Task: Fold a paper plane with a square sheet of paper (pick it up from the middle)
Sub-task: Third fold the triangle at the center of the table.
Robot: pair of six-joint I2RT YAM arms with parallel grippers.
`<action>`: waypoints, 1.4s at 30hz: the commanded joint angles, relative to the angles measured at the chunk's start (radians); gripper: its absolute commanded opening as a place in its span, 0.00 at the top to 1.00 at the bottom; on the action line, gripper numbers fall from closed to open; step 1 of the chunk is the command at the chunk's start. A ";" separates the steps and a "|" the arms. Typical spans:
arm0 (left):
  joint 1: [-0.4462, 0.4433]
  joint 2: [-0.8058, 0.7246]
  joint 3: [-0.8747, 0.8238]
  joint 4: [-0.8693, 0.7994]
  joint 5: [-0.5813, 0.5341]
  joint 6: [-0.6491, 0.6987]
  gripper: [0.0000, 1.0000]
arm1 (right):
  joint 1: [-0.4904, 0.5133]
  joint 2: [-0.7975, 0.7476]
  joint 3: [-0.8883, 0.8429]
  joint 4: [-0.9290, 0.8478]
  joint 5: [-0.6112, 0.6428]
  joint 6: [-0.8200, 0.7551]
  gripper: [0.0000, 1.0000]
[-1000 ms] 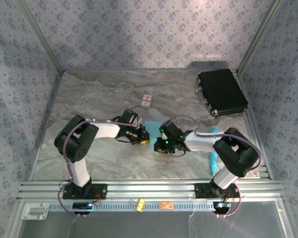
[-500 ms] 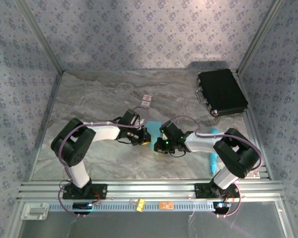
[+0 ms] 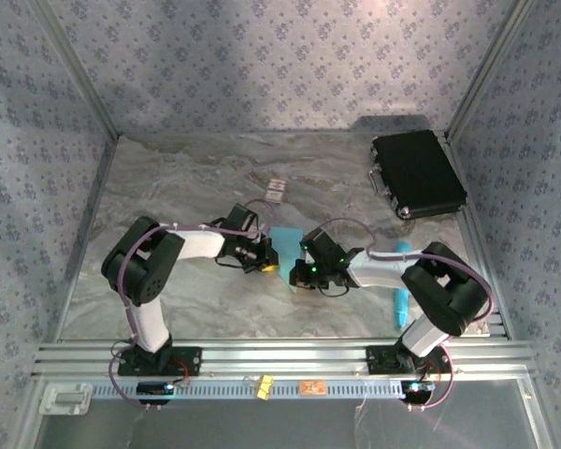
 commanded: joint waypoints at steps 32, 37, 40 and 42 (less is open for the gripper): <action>0.146 -0.041 0.065 -0.128 -0.165 0.064 0.89 | -0.012 0.028 -0.064 -0.160 0.045 -0.063 1.00; 0.112 -0.106 0.081 -0.165 -0.157 0.080 0.86 | -0.017 0.023 -0.061 -0.160 0.043 -0.064 1.00; 0.069 -0.106 0.081 -0.145 -0.125 0.085 0.86 | -0.018 0.024 -0.062 -0.162 0.047 -0.063 1.00; 0.037 -0.088 0.081 -0.127 -0.111 0.092 0.86 | -0.019 0.024 -0.062 -0.161 0.047 -0.063 1.00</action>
